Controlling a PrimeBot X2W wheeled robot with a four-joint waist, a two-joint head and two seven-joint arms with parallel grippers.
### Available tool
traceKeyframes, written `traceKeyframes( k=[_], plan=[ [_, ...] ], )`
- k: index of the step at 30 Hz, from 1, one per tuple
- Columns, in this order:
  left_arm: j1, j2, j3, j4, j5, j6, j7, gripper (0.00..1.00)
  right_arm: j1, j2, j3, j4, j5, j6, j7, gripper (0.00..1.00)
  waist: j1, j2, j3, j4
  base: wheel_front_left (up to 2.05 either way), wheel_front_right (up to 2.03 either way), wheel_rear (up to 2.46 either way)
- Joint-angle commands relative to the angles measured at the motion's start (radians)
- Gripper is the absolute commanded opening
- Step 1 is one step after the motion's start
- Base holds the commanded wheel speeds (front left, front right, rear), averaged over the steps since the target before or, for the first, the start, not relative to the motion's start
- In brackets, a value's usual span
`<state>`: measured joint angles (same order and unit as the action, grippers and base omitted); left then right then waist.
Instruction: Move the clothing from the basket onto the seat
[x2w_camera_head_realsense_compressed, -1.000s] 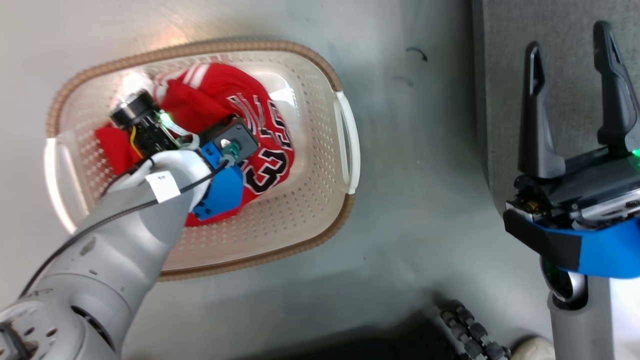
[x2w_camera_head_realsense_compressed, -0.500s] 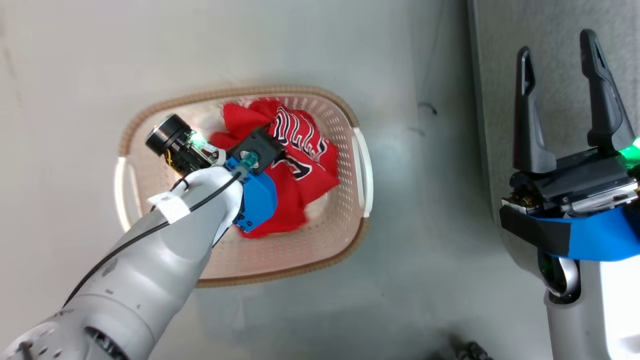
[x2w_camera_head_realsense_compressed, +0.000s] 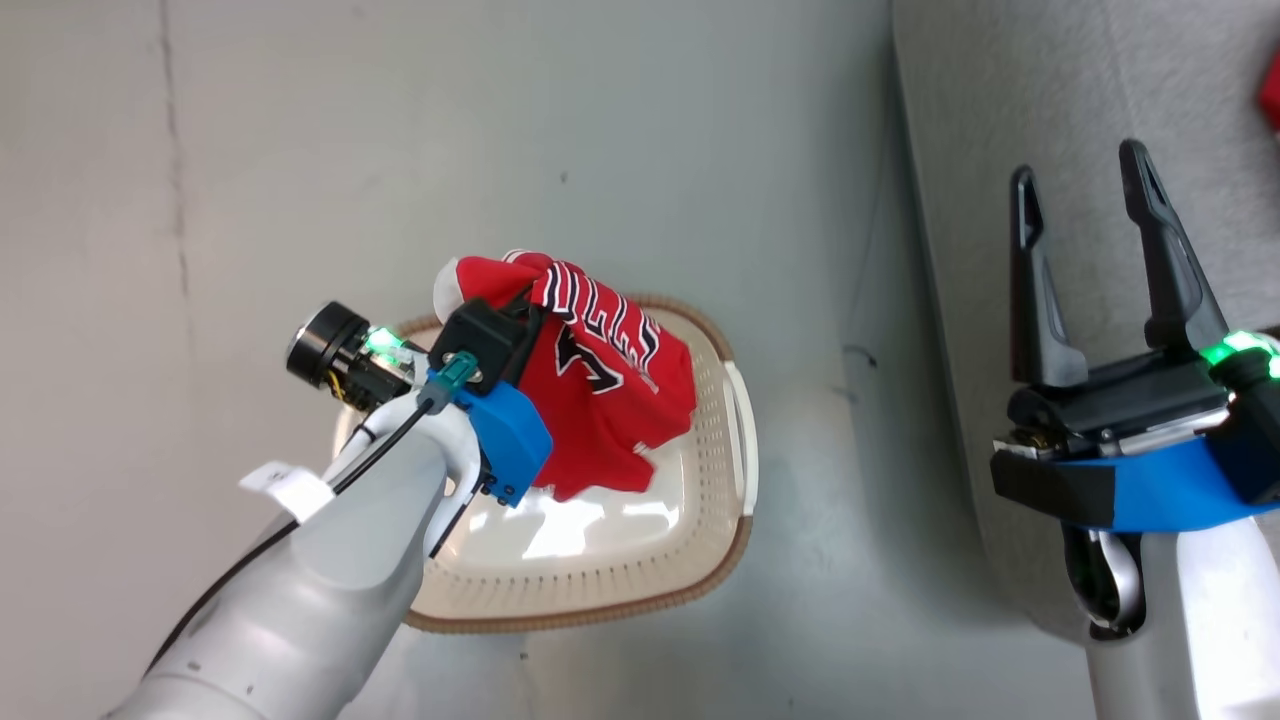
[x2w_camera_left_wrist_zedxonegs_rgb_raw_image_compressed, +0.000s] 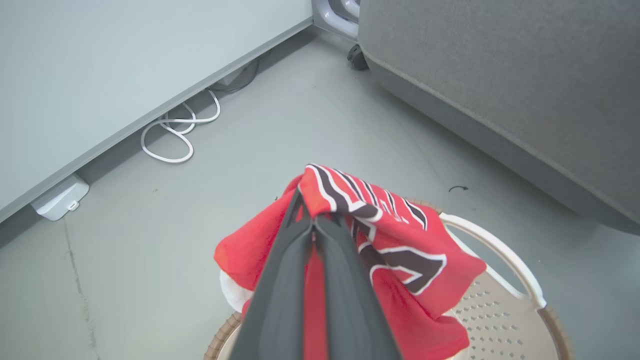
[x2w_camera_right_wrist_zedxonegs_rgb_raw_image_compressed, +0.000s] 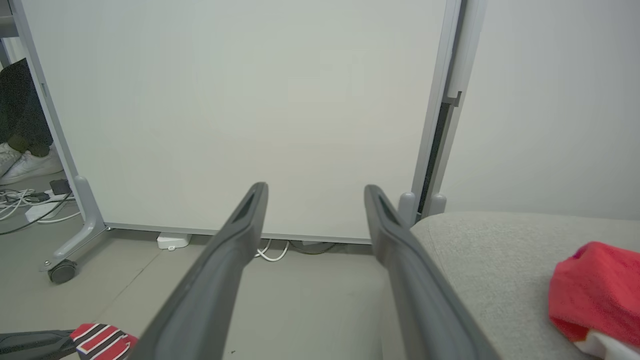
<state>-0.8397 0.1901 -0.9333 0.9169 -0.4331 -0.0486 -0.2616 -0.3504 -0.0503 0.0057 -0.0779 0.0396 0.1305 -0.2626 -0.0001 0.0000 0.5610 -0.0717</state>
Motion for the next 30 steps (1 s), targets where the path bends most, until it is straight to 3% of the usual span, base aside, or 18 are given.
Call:
traceKeyframes(
  k=[1,9,19,30],
  plan=[
    [0.028,0.008,0.036,-0.033,-0.003,0.010,-0.005,0.00,0.020,0.000,-0.009,0.006,0.007,0.000,-0.003,1.00,0.0001,0.0000,-0.078,0.014,0.00,0.00,0.00],
    [0.146,0.022,0.199,-0.186,0.043,0.019,-0.005,0.00,0.080,0.000,-0.017,0.043,0.020,0.000,-0.003,1.00,0.0001,0.0000,-0.213,0.031,0.00,0.00,0.00],
    [0.223,0.007,0.335,-0.342,0.121,0.003,-0.005,0.00,0.129,0.000,-0.008,0.075,0.038,0.000,-0.003,1.00,0.0001,0.0000,-0.344,0.043,0.00,0.00,0.00],
    [0.223,-0.015,0.403,-0.486,0.196,-0.039,-0.005,0.00,0.181,0.000,0.002,0.099,0.060,0.000,-0.003,1.00,0.0001,0.0000,-0.442,0.050,0.00,0.00,0.00]
  ],
)
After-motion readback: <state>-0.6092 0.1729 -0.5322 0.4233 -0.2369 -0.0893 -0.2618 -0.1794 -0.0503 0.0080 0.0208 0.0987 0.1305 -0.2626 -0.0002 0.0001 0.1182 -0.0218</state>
